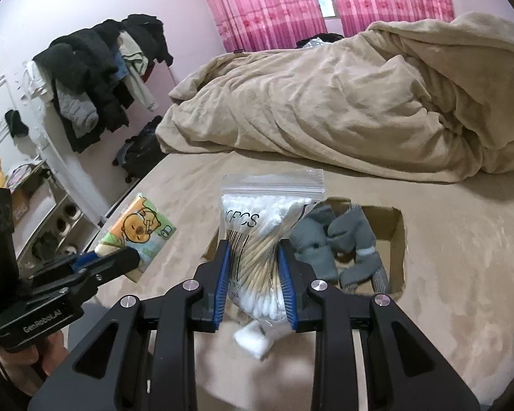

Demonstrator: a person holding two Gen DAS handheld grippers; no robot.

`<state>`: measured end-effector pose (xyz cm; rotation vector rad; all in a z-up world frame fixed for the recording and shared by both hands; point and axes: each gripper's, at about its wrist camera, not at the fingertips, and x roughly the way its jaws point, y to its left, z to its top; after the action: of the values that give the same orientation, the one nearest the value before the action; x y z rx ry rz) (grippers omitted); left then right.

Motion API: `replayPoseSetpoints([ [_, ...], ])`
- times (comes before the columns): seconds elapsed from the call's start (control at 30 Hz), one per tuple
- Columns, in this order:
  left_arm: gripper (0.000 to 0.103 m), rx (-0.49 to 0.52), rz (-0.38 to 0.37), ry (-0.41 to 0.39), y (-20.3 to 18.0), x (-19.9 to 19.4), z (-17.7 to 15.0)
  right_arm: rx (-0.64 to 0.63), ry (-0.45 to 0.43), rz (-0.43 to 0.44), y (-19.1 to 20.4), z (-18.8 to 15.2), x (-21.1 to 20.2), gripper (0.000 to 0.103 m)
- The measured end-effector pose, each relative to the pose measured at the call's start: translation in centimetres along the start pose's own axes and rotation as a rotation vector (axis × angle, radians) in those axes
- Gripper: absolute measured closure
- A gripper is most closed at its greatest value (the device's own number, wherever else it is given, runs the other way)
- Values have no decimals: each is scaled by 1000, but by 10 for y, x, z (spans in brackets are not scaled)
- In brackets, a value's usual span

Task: Organize objects
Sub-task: 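Place small box in cardboard box with left gripper while right drops swab bag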

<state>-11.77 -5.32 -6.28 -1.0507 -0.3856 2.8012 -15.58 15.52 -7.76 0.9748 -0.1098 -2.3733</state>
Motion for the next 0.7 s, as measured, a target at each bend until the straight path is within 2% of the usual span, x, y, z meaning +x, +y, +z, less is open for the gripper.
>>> replayPoseSetpoints([
  [0.3, 79, 36, 19, 12, 13, 54, 19, -2, 26, -8, -10, 17, 52, 74],
  [0.43, 79, 33, 31, 48, 19, 86, 23, -4, 47, 0, -16, 19, 75, 74],
  [0.7, 78, 94, 68, 128, 20, 140, 17, 19, 124, 27, -32, 11, 126, 74],
])
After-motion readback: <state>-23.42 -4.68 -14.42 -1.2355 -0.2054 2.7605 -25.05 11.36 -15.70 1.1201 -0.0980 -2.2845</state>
